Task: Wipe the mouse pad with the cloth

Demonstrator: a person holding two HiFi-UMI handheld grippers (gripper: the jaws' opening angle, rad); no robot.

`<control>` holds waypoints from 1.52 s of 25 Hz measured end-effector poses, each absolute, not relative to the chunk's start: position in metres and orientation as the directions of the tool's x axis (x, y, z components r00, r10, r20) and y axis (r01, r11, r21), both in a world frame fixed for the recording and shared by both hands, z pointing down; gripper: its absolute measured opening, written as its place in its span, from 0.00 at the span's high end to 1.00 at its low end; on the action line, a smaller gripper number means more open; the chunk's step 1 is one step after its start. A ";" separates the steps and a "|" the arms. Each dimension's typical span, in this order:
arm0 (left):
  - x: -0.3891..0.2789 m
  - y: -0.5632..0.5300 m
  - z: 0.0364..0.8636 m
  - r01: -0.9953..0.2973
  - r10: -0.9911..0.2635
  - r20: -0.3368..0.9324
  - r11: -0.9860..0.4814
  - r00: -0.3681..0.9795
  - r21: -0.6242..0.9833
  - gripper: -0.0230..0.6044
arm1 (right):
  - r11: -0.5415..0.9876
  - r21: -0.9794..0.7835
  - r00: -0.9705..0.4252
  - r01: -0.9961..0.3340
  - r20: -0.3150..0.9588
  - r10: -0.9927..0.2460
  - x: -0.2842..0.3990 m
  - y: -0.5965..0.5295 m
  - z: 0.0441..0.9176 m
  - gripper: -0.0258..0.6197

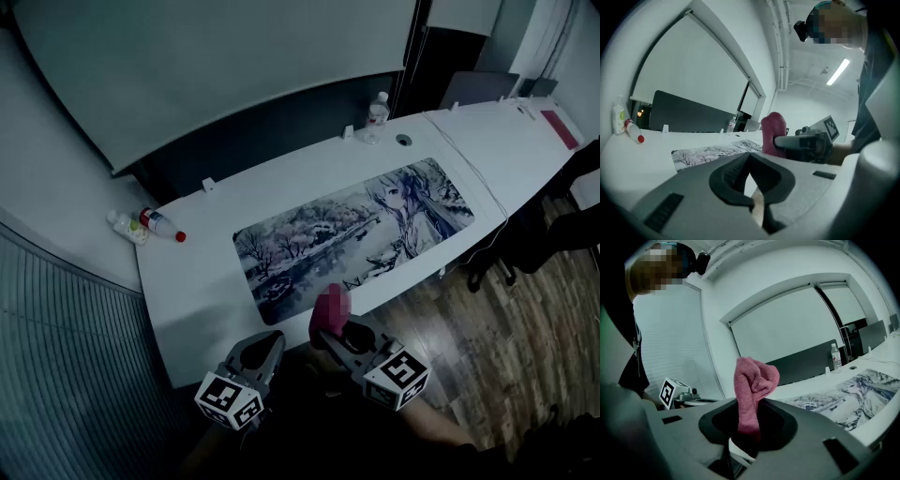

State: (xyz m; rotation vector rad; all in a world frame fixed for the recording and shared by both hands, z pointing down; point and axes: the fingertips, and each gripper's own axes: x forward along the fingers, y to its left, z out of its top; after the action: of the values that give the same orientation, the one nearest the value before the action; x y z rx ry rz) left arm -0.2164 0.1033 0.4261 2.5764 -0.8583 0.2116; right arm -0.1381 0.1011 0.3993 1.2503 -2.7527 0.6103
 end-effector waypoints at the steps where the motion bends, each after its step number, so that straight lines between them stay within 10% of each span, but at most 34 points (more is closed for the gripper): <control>1: -0.217 0.103 0.427 -0.604 -0.541 0.269 -0.724 0.797 0.334 0.95 | 0.594 -0.329 -0.670 -0.734 0.211 -0.712 -0.139 0.101 0.399 0.79; 38: -0.233 0.056 0.479 -0.695 -0.606 0.342 -0.650 0.718 0.308 0.95 | 0.589 -0.360 -0.689 -0.724 0.423 -0.588 -0.174 0.027 0.490 0.79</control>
State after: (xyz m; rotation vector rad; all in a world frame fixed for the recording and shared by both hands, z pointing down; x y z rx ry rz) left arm -0.2329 0.0560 0.4792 2.5054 -1.0010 0.2912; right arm -0.1739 0.0269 0.4900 1.0804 -2.5607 0.7524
